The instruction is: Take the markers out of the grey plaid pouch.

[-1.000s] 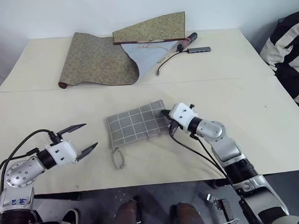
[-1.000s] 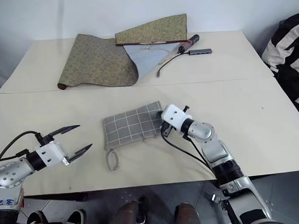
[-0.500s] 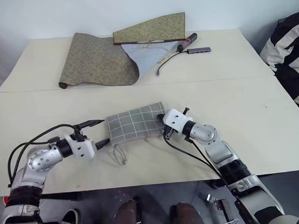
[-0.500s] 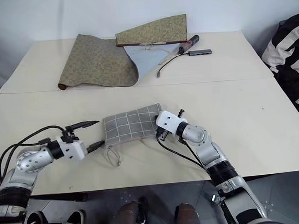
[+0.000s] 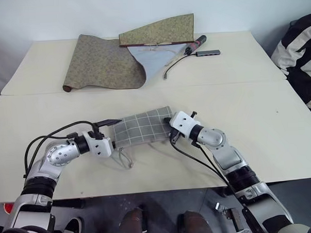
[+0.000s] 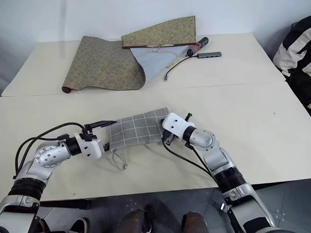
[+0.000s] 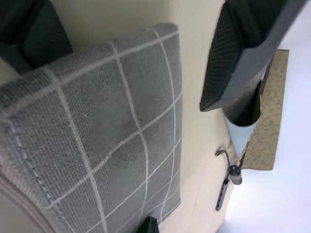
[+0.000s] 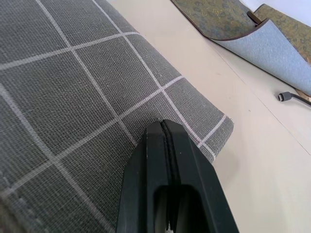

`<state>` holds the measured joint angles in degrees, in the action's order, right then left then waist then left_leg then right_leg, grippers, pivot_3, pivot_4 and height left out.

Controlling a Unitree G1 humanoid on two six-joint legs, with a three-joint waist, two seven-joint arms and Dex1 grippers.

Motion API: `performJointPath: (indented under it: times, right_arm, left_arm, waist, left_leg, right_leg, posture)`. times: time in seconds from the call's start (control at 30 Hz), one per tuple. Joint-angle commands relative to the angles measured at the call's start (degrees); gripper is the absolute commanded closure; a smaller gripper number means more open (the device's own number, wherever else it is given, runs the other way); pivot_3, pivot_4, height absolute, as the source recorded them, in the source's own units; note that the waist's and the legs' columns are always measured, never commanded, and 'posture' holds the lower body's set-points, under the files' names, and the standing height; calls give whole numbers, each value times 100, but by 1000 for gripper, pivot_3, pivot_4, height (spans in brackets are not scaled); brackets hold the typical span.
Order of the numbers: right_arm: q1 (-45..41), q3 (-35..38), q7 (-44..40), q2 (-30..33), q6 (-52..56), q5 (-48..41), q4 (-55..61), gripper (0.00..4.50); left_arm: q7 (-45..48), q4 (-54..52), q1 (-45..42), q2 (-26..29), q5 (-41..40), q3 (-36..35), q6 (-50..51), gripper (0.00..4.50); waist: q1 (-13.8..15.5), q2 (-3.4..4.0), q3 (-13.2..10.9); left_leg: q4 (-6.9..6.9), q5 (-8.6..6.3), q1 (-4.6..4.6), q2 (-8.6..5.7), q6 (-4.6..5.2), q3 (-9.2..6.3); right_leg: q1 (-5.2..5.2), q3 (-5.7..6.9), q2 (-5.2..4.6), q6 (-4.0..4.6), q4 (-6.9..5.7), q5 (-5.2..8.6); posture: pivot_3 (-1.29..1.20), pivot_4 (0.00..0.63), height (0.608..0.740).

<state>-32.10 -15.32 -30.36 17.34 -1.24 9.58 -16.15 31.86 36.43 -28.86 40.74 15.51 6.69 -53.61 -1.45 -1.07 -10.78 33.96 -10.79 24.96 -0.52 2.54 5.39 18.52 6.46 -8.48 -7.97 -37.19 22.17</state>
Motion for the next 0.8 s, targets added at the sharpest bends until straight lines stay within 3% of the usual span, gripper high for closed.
performJointPath:
  times: [0.03, 0.27, 0.3, 0.4, 0.53, 0.73, 0.8]
  right_arm:
    - [-27, 127, -14, -12, -18, -109, 214, 4500]
    - [61, 179, -89, 12, 44, -229, 319, 4500]
    - [79, 245, -239, -3, 167, -433, 394, 4321]
    - [43, 509, -455, -54, 492, -949, 696, 3629]
    - [-137, 917, -599, 39, 1115, -1531, 1351, 2238]
    - [97, 1077, -1636, 635, 3598, -3448, 3306, 164]
    - [162, 1133, -1605, 701, 4175, -3899, 3667, 164]
  left_arm:
    - [178, 78, 69, -96, -80, 195, 270, 2018]
    - [460, -225, 222, -160, -536, 222, 591, 4225]
    - [486, -299, 241, -163, -606, 205, 647, 4490]
    - [531, -543, 302, -224, -884, 102, 960, 4500]
    - [510, -1003, 444, -322, -1044, -15, 1431, 4500]
    - [-494, -1816, 530, -673, -238, -145, 2674, 4500]
    - [-761, -2079, 574, -735, 202, -39, 2884, 4500]
  waist:
    - [2, 0, 0]
    - [-9, 4, 2]
    - [-9, 4, 2]
    - [-10, 4, 2]
    - [-8, 4, 2]
    - [64, 2, 3]
    - [77, 1, 4]
  left_leg:
    - [0, 0, 0, 0, 0, -1]
    - [2, -1, -10, 0, 1, 0]
    - [2, -2, -12, 0, 2, 0]
    - [2, -2, -11, 0, 3, 0]
    - [3, -3, -9, 0, 3, -2]
    - [13, -7, 9, -1, 10, -14]
    - [15, -9, 8, -1, 13, -12]
  right_leg:
    - [1, 0, 0, 0, -5, 0]
    - [0, 0, -4, 0, -18, 0]
    - [-1, 0, -4, 0, -20, 0]
    - [-2, 1, -4, 0, -20, 0]
    - [0, 0, -4, 0, -20, 0]
    - [3, -1, -4, 0, -14, 0]
    - [-1, 0, -4, 0, -6, 0]
  posture:
    - [0, 150, 740]
    - [0, 150, 740]
    - [0, 150, 740]
    - [0, 150, 740]
    - [0, 150, 740]
    - [0, 150, 740]
    - [0, 150, 740]
